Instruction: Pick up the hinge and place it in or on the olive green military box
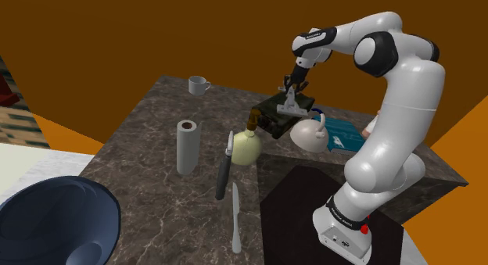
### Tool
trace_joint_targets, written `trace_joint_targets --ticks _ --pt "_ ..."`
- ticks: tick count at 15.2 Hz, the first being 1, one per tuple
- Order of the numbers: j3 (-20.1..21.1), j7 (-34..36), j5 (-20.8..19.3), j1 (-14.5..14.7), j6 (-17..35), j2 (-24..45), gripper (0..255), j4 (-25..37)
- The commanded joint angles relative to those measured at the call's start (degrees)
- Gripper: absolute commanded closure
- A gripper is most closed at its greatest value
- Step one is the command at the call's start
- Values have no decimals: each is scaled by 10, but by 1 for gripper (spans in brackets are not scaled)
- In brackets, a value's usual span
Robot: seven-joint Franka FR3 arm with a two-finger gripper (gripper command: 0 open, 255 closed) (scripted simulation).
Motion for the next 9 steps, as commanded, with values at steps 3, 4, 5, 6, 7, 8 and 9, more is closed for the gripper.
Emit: trace_joint_targets --ticks 3,4,5,6,7,8,9 --pt "1 -4 4 -1 27 12 255 -15" --pt "2 -5 5 -1 33 15 255 -18" --pt "2 -6 6 -1 40 19 255 -21" --pt "3 -7 7 -1 47 22 255 -25" --pt "3 -7 7 -1 47 22 255 -25" --pt "3 -7 7 -1 47 22 255 -25" --pt "3 -7 7 -1 47 22 255 -25"
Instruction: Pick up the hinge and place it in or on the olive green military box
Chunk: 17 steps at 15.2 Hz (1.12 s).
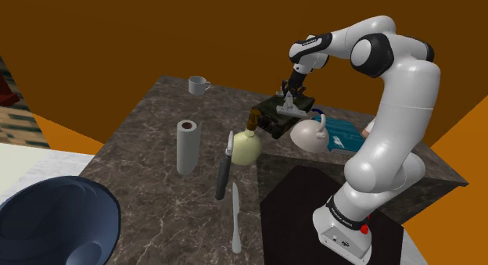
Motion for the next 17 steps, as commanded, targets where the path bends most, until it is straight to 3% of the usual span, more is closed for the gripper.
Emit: trace_joint_targets --ticks 1,4,5,10,14,17 --pt "0 -1 0 -1 1 4 255 -3" --pt "0 -1 0 -1 1 4 255 -3" --pt "0 1 0 0 0 3 0 -3" --pt "0 -1 0 -1 1 4 0 -3" --pt "-5 5 -8 -2 -62 -21 0 36" --pt "-5 5 -8 -2 -62 -21 0 36"
